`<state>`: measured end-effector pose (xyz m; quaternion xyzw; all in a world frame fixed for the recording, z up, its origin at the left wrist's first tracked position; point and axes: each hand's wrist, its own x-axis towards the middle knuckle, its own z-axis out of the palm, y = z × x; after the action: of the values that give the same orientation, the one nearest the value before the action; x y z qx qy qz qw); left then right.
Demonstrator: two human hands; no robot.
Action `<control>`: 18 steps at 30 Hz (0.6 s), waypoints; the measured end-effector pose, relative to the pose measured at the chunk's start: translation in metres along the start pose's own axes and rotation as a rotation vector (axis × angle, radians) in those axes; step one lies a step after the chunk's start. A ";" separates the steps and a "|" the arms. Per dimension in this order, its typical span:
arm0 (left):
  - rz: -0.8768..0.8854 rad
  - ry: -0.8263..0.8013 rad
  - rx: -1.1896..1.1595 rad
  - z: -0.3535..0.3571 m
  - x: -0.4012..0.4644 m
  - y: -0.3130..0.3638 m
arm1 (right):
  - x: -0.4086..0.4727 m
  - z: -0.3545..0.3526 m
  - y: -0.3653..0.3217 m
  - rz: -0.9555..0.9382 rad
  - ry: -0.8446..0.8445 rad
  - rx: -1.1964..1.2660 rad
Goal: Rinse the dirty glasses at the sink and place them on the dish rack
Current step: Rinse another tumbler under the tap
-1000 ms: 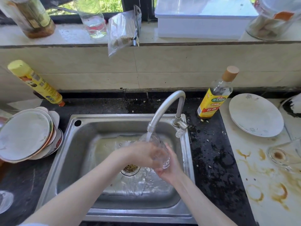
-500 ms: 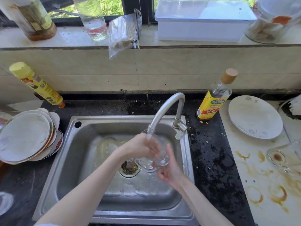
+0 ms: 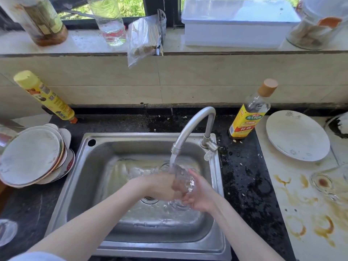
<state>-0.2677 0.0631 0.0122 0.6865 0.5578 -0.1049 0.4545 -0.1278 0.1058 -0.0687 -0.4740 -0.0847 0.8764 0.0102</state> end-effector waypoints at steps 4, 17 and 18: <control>-0.084 0.391 -0.408 0.005 -0.006 -0.013 | -0.002 0.005 0.008 -0.131 -0.153 0.142; -0.194 -0.092 -0.283 0.006 -0.009 0.012 | -0.005 -0.007 0.011 0.080 -0.210 0.004; -0.202 -0.075 -0.281 0.009 -0.010 0.011 | -0.006 -0.009 0.012 0.099 -0.198 -0.006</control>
<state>-0.2588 0.0495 0.0191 0.5522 0.6158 -0.0968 0.5537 -0.1165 0.0947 -0.0700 -0.3886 -0.0644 0.9182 -0.0431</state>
